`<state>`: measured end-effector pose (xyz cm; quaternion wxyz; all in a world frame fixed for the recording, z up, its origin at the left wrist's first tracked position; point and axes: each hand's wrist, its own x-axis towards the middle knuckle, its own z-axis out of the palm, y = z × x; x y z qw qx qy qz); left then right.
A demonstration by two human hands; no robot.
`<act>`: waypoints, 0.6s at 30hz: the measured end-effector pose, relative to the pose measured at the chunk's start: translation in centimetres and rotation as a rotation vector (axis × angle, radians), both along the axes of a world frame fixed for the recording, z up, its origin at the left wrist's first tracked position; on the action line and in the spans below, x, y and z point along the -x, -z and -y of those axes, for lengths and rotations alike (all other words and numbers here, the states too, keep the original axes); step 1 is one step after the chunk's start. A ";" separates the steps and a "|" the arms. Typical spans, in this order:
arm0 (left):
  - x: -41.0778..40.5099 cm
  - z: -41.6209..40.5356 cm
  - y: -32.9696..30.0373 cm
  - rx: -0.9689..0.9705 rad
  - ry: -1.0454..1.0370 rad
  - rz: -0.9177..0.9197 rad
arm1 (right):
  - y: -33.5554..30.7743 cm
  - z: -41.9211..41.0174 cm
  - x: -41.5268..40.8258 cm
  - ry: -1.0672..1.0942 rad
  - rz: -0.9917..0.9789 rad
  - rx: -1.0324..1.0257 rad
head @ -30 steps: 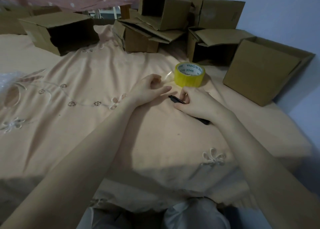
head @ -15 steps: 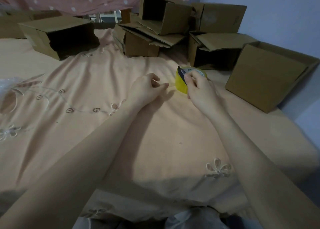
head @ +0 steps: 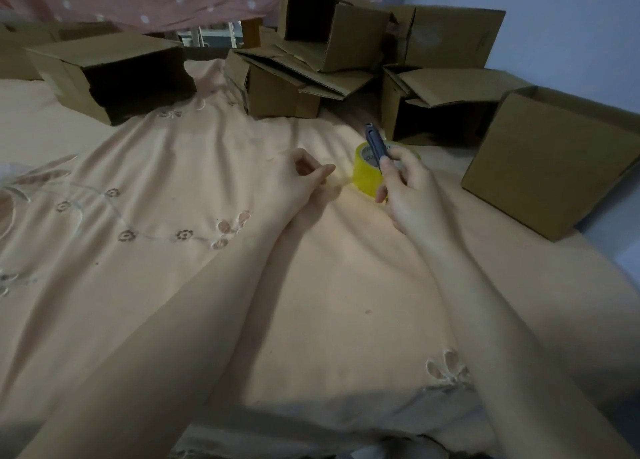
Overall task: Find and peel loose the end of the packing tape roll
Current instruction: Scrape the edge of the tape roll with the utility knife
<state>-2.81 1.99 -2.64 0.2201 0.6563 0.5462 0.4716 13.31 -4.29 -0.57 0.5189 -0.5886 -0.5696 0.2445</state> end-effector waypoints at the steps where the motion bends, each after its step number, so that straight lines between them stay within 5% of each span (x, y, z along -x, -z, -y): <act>1: 0.0 0.1 -0.1 0.005 0.007 0.014 | 0.2 -0.2 0.0 -0.028 -0.020 0.021; 18: -0.1 -0.1 0.0 -0.056 0.051 -0.070 | 0.5 0.4 -0.2 0.095 0.332 0.015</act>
